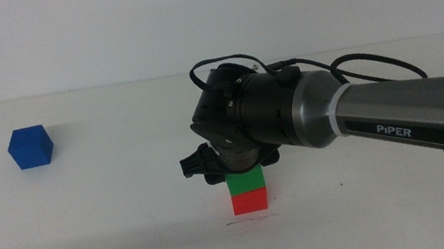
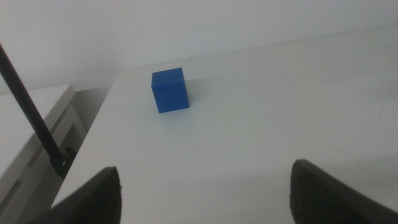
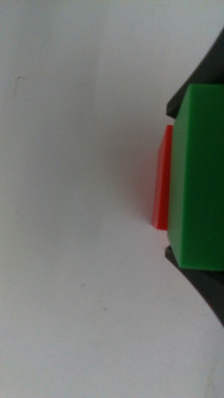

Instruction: Stack red cubes first, then green, then blue cubes in a specific spot.

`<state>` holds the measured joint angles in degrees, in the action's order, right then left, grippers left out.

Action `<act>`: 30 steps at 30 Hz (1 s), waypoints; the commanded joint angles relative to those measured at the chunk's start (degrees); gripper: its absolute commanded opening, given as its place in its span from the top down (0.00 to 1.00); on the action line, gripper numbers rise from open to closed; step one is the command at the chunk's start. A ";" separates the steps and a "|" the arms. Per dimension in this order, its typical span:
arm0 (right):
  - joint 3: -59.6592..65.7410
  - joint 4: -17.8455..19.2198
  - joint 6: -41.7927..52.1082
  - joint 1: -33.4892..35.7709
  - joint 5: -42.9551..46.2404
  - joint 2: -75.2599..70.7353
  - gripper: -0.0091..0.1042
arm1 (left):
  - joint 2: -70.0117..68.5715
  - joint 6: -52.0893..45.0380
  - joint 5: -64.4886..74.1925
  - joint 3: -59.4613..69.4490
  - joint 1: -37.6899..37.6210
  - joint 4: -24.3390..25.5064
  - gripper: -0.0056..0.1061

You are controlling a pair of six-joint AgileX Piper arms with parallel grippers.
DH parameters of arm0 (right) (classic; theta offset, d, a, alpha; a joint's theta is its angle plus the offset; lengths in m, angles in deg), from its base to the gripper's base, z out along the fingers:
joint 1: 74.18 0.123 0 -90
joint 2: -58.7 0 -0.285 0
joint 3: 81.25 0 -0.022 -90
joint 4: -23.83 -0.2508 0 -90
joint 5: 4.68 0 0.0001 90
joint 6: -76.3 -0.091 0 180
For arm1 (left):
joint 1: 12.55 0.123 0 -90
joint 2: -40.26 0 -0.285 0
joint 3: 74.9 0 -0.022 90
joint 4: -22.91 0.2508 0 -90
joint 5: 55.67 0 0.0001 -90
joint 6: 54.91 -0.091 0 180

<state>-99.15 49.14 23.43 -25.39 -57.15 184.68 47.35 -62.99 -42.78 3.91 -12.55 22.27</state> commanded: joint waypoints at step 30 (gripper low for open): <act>-1.42 -0.47 2.08 -1.47 -4.94 -13.66 0.17 | -1.45 0.27 -4.37 -0.07 0.00 -0.60 0.12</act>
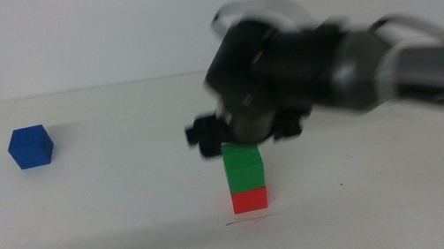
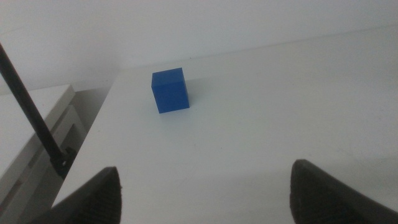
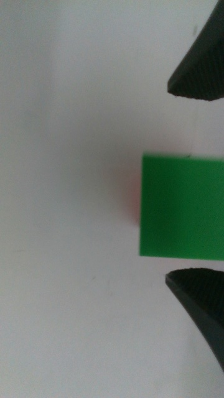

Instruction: Stack red cubes first, then green, then blue cubes in a specific spot.

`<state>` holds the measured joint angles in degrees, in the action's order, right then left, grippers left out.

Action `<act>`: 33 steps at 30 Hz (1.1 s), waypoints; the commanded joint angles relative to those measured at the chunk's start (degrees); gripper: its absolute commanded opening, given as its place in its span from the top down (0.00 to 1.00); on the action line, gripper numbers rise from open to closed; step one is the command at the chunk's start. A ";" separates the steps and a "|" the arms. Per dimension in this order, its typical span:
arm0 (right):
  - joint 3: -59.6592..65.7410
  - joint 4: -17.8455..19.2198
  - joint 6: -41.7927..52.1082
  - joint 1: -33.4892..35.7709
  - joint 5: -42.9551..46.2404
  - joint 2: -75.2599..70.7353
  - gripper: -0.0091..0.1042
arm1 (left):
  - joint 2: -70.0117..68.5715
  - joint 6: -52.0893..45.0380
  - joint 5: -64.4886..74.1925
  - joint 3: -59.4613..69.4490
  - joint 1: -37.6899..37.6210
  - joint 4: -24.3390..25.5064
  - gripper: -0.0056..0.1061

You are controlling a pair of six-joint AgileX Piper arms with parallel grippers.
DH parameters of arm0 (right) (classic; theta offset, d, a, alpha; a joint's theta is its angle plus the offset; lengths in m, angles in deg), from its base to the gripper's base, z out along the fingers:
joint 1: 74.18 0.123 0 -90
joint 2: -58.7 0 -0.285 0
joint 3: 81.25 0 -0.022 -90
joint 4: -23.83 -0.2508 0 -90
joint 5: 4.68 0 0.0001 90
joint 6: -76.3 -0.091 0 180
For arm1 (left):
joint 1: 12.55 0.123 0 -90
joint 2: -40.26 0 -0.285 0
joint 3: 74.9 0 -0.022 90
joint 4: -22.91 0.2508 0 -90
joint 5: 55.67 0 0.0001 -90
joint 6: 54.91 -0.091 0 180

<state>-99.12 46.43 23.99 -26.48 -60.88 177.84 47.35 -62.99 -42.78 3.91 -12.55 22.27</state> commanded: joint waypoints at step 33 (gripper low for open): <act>33.74 -12.14 45.89 -2.87 15.88 -67.12 0.17 | -1.45 0.27 -4.37 -0.07 0.00 -0.60 0.12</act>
<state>-64.11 33.25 68.81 -28.95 -49.40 110.90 47.35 -62.99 -42.78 3.91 -12.55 22.27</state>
